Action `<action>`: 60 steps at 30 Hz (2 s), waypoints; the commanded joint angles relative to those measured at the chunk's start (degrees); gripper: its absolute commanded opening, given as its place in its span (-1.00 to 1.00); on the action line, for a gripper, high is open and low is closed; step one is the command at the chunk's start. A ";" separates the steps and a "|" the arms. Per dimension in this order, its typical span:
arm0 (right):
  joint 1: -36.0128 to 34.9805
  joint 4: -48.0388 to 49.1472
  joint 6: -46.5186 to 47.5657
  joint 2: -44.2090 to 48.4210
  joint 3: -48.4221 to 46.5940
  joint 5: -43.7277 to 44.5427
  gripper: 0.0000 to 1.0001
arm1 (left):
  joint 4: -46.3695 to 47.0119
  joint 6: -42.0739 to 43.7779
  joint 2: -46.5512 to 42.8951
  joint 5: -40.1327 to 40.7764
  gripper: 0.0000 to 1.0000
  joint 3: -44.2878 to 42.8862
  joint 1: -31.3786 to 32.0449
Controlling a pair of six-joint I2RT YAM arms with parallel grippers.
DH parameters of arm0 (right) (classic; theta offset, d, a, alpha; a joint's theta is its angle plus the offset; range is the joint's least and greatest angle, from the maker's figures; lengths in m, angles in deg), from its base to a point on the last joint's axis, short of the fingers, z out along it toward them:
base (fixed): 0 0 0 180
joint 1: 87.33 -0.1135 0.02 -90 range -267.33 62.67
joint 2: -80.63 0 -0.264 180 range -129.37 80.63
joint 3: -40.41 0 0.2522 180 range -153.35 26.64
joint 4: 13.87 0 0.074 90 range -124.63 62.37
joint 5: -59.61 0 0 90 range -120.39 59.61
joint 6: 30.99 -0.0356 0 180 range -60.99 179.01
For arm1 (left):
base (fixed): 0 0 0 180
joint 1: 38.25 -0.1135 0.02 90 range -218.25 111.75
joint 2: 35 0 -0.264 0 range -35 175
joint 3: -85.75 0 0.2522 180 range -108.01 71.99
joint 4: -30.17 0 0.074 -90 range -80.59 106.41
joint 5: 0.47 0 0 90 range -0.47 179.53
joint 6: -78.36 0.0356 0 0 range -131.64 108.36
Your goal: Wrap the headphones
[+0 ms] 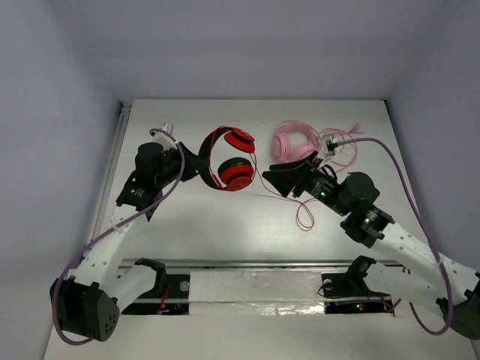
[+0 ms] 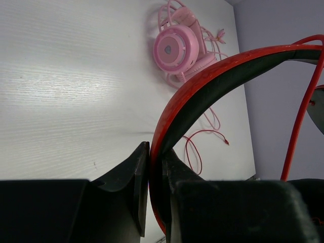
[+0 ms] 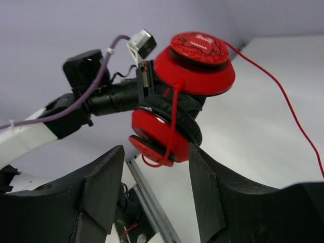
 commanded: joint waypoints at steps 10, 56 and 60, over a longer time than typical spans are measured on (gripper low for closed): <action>0.19 8.03 -3.03 -8.84 -2.01 -0.62 -0.01 | 5.35 -0.65 -1.82 1.92 -1.00 1.19 3.30; 0.19 -2.27 2.94 -6.73 -2.10 17.75 -1.00 | 19.34 -8.92 3.01 -14.07 -1.00 0.31 5.23; 0.19 4.16 2.33 -9.28 -0.34 18.53 -0.97 | 17.92 -5.93 5.03 -17.32 -1.00 1.63 7.60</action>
